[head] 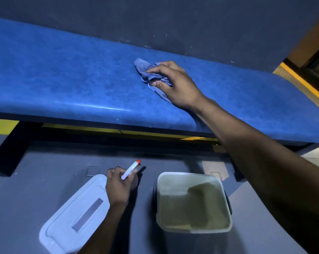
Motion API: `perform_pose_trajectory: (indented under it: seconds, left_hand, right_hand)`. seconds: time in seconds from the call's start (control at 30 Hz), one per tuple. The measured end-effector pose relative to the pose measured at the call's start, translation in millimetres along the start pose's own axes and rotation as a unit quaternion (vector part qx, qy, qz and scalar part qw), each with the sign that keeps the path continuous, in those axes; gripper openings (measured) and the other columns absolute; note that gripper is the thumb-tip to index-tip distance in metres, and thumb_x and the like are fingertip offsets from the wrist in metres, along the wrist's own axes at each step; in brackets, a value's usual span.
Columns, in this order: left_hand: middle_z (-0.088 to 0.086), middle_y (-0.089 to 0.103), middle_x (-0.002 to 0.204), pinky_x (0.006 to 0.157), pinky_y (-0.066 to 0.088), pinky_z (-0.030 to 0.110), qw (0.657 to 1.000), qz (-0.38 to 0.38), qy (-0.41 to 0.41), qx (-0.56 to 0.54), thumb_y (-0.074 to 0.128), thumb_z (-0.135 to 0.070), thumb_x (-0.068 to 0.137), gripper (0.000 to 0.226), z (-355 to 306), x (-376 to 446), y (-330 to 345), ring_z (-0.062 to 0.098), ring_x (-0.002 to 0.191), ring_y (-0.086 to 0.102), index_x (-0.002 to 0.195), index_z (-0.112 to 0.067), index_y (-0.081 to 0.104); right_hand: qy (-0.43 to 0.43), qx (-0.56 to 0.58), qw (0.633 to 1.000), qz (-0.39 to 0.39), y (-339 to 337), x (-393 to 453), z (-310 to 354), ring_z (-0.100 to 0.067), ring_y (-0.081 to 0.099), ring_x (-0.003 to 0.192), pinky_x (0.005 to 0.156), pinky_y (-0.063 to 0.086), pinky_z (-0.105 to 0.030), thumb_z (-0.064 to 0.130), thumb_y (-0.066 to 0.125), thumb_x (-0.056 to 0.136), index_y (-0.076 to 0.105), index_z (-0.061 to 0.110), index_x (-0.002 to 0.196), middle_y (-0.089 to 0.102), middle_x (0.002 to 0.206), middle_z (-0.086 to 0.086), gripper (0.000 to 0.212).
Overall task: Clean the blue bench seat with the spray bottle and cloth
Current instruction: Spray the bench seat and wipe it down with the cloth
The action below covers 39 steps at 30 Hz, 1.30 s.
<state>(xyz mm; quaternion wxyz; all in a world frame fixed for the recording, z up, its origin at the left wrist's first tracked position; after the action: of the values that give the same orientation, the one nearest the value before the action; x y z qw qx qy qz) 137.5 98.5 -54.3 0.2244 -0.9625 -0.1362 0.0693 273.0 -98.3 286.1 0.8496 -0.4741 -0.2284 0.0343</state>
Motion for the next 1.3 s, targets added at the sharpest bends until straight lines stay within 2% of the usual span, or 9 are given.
perform_pose_trajectory:
  seconds: [0.17,0.27,0.33,0.47,0.6,0.83,1.03,1.2,1.3]
  left_hand:
    - [-0.001,0.058,0.103,0.082,0.041,0.020,0.997,0.038,0.028,-0.058,0.094,-0.028,0.072,0.045,5.1,7.3,3.3,0.010,0.093,0.054,0.096,-0.016,0.058]
    - [-0.021,0.066,0.115,0.092,0.050,0.015,0.972,0.178,-0.003,-0.151,0.098,-0.024,0.066,0.087,27.3,18.8,19.2,-0.001,0.107,0.064,0.138,-0.031,0.049]
    - [-0.029,0.064,0.130,0.100,0.049,0.015,0.955,0.251,0.027,-0.154,0.093,-0.021,0.076,0.090,29.7,28.1,31.9,-0.002,0.120,0.062,0.149,-0.039,0.043]
    - [-0.005,0.060,0.148,0.117,0.042,0.035,0.953,0.254,0.132,-0.099,0.065,-0.034,0.091,0.055,16.0,44.3,43.7,0.017,0.137,0.058,0.139,-0.058,0.053]
    - [-0.021,0.067,0.134,0.107,0.047,0.022,0.957,0.229,0.166,-0.059,0.066,-0.045,0.093,0.038,-6.3,31.6,32.6,0.005,0.125,0.064,0.127,-0.061,0.060]
    - [-0.026,0.071,0.112,0.096,0.049,0.017,0.960,0.156,0.224,-0.067,0.064,-0.028,0.100,0.017,-94.1,-26.6,-47.3,-0.002,0.109,0.068,0.111,-0.040,0.067]
    - [0.004,0.077,0.090,0.080,0.062,0.045,0.965,0.181,0.107,-0.154,0.065,-0.062,0.084,0.042,-197.9,-57.8,-161.6,0.022,0.090,0.075,0.099,-0.024,0.073]
    - [0.018,0.074,0.083,0.054,0.056,0.031,0.970,0.146,0.042,-0.191,0.065,-0.031,0.100,0.023,-275.6,-20.2,-257.4,0.019,0.073,0.070,0.091,-0.011,0.071]
    - [0.019,0.068,0.081,0.060,0.054,0.033,0.987,0.115,0.028,-0.106,0.057,-0.033,0.102,0.037,-293.4,26.5,-305.6,0.020,0.069,0.059,0.085,0.000,0.062]
  right_hand:
    - [0.001,0.003,1.000,-0.005,-0.7,-0.9,0.2,-0.013,0.041,0.140,0.114,0.036,-0.038,0.036,0.061,0.096,0.064,0.032,0.128,0.053,0.134,0.006,0.032]
    - [0.003,0.007,1.000,-0.008,-0.2,-0.9,-0.7,-0.015,0.042,0.139,0.113,0.037,-0.040,0.038,0.060,0.096,0.064,0.034,0.128,0.054,0.134,0.007,0.032]
    - [0.003,0.011,1.000,-0.010,0.4,-0.9,-1.9,-0.014,0.041,0.140,0.114,0.037,-0.039,0.038,0.060,0.097,0.064,0.034,0.128,0.054,0.134,0.007,0.032]
    - [0.003,0.005,1.000,-0.008,2.5,0.3,-4.9,-0.014,0.041,0.139,0.113,0.038,-0.040,0.040,0.058,0.097,0.062,0.036,0.128,0.054,0.134,0.008,0.032]
    - [0.006,0.013,1.000,-0.010,5.5,1.8,-8.2,-0.013,0.040,0.141,0.112,0.039,-0.040,0.042,0.058,0.097,0.062,0.039,0.127,0.053,0.135,0.010,0.031]
    - [0.002,0.024,0.999,-0.021,3.9,-2.3,-8.1,-0.012,0.042,0.139,0.113,0.038,-0.040,0.043,0.059,0.097,0.061,0.041,0.128,0.050,0.137,0.013,0.031]
    - [0.016,0.014,1.000,-0.004,5.1,-3.7,-9.0,-0.015,0.045,0.135,0.111,0.040,-0.043,0.046,0.058,0.097,0.056,0.045,0.129,0.048,0.139,0.015,0.032]
    - [0.023,-0.001,1.000,0.016,4.5,-2.4,-8.0,-0.016,0.043,0.136,0.112,0.039,-0.044,0.051,0.053,0.097,0.054,0.049,0.128,0.046,0.141,0.015,0.032]
    - [0.013,-0.020,0.999,0.028,4.0,-3.0,-6.1,-0.018,0.044,0.137,0.111,0.040,-0.045,0.056,0.048,0.095,0.051,0.054,0.127,0.047,0.141,0.015,0.032]
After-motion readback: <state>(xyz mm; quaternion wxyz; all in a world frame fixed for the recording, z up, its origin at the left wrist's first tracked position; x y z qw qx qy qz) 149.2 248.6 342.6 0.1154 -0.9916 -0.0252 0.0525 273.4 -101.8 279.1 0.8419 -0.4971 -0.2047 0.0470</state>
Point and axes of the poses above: each hand's wrist, its own x-axis towards the middle knuckle, its own y-axis out of the palm, z = x × y, the point moved 6 cm from there along x, towards the middle knuckle
